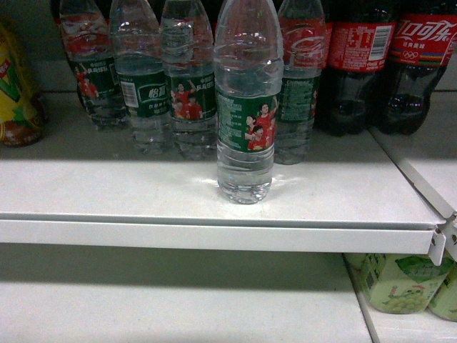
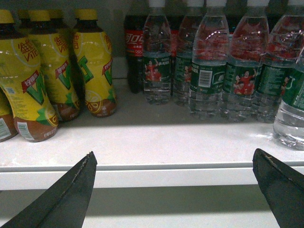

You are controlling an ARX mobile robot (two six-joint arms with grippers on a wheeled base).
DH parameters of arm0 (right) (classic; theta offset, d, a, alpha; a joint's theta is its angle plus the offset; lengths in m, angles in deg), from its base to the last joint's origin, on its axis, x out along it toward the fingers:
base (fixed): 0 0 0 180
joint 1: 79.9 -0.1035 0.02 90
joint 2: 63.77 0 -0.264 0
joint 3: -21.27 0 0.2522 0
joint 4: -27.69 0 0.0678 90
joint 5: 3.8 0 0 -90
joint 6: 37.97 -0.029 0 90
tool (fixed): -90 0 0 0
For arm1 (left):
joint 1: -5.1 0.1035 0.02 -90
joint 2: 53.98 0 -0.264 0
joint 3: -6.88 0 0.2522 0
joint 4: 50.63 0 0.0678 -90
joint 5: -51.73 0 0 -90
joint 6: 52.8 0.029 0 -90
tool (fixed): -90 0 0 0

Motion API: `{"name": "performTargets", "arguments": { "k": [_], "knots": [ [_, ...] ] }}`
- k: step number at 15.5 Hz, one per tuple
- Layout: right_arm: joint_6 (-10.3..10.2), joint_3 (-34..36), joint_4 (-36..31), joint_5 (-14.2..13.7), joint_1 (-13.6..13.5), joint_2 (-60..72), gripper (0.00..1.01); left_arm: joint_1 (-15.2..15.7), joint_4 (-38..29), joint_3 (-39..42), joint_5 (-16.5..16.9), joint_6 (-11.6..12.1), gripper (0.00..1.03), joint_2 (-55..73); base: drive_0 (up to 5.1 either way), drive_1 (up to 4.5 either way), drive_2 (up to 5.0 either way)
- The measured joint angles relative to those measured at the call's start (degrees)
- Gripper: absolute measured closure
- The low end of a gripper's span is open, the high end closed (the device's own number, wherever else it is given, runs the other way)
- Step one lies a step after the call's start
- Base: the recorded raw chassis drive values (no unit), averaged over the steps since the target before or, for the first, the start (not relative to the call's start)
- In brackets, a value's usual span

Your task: Move water from second to third shelf

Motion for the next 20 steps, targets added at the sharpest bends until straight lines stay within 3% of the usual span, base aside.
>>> {"name": "performTargets", "arguments": {
  "k": [20],
  "knots": [
    [0.00, 0.00, 0.00, 0.00, 0.00, 0.00, 0.03, 0.00, 0.00, 0.00, 0.00, 0.00, 0.05, 0.00, 0.0, 0.00, 0.0]
  ]
}}
